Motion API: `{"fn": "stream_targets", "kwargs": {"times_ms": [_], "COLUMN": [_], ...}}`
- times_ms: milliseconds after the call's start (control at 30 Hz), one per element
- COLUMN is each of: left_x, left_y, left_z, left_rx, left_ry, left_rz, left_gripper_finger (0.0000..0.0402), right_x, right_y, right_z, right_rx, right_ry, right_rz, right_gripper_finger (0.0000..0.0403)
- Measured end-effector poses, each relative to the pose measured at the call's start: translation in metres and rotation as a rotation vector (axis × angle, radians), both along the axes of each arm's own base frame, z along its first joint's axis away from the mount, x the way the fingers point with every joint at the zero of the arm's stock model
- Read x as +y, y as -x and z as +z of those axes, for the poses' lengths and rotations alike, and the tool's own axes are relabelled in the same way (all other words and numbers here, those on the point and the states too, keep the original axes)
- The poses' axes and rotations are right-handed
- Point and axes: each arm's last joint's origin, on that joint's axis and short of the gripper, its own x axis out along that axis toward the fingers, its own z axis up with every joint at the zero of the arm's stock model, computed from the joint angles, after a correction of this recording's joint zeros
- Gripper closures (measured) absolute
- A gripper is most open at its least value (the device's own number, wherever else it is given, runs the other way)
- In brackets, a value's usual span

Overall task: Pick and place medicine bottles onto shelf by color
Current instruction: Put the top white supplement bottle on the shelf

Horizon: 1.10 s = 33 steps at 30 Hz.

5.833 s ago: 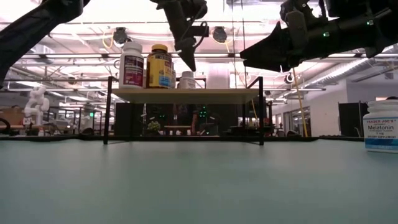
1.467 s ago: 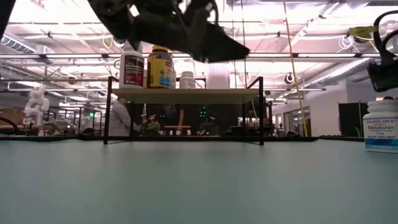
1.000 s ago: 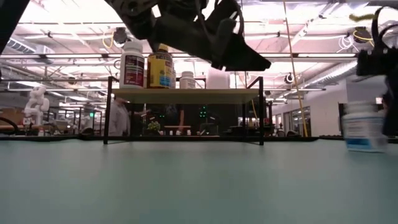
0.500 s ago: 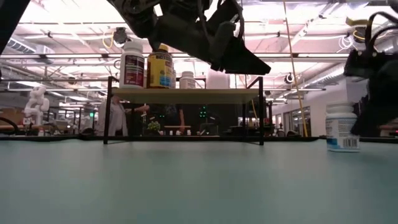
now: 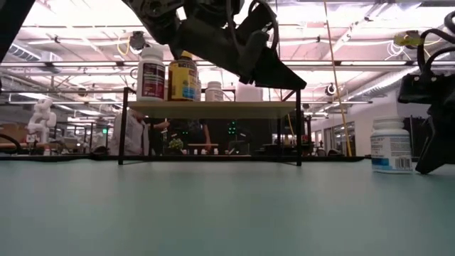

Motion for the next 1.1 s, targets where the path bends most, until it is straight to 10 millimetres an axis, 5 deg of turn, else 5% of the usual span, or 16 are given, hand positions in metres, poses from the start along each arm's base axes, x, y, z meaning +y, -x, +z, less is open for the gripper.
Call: {"fn": "stream_targets", "kwargs": {"times_ms": [267,833,1100], "left_x": [0.004,0.0,-0.017], "left_y": [0.0,-0.001,-0.01], "left_z": [0.0,0.003,-0.009], "left_rx": [0.001,-0.03,-0.092], "left_ry": [0.026,0.031,0.025], "left_rz": [0.024,0.016,-0.01], "left_gripper_finger": [0.0204,0.0203,0.0165], "right_x": [-0.012,-0.009,-0.021], "right_y": [0.001,-0.039,-0.041], "right_z": [0.0,0.02,0.022], "right_rx": [-0.037,-0.281,-0.303], "right_ry": [0.125,0.263,0.398], "right_rz": [-0.127,0.184,0.021], "right_gripper_finger": [0.0397,0.0402,0.0401]}}
